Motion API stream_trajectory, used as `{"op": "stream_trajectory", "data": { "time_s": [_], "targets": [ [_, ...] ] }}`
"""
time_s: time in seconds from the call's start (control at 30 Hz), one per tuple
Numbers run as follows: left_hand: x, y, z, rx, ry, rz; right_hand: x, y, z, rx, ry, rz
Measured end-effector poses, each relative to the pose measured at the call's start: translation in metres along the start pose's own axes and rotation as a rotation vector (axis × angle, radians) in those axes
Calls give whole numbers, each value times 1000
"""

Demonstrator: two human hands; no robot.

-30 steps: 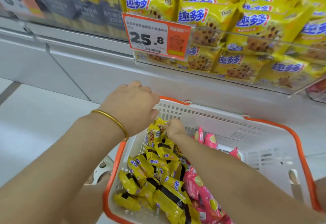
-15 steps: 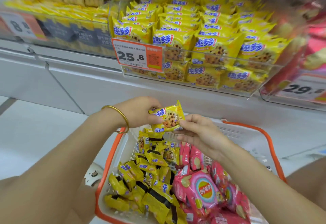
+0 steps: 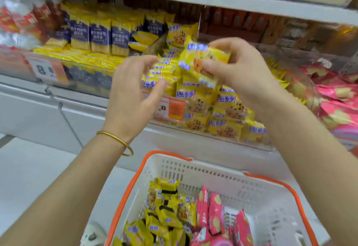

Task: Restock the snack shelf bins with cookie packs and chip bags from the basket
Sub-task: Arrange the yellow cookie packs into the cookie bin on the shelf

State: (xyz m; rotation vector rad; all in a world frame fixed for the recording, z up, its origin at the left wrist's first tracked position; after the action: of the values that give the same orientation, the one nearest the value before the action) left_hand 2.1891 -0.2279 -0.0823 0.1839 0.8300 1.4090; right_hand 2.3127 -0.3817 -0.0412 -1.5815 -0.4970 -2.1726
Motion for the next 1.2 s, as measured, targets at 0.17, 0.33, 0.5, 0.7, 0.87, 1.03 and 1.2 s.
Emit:
{"op": "stream_trajectory", "data": {
  "time_s": [0.17, 0.33, 0.5, 0.7, 0.87, 1.03, 1.2],
  "targets": [
    [19, -24, 11, 155, -162, 352, -18, -18, 113, -137, 38, -183],
    [26, -42, 12, 228, -158, 378, -33, -39, 172, -163, 46, -357],
    [25, -42, 13, 207, -141, 349, -50, -50, 187, -124, 146, -642],
    [26, -42, 14, 226, -144, 350, -51, -50, 191, -75, 119, -878],
    [18, -37, 7, 219, -181, 411, -36, -42, 171, -29, 58, -873],
    [-9, -17, -23, 149, -298, 443, 3, -27, 87, -14, 215, -724],
    [-19, -15, -65, 395, -394, 449, 9, -18, -51, 234, 198, -466]
  ]
}}
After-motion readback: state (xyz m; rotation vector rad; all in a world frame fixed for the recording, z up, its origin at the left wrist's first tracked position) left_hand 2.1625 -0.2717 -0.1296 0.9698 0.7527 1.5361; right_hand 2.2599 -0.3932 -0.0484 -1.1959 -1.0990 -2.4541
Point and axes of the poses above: each hand's wrist, its own z-axis towards the middle knuckle, its own y-axis out of the back of the hand, x = y × z, the point moved 3 cm from there along z, towards the middle knuckle, and after that the axes turned 15 degrees about z, right-handed, at the moved point
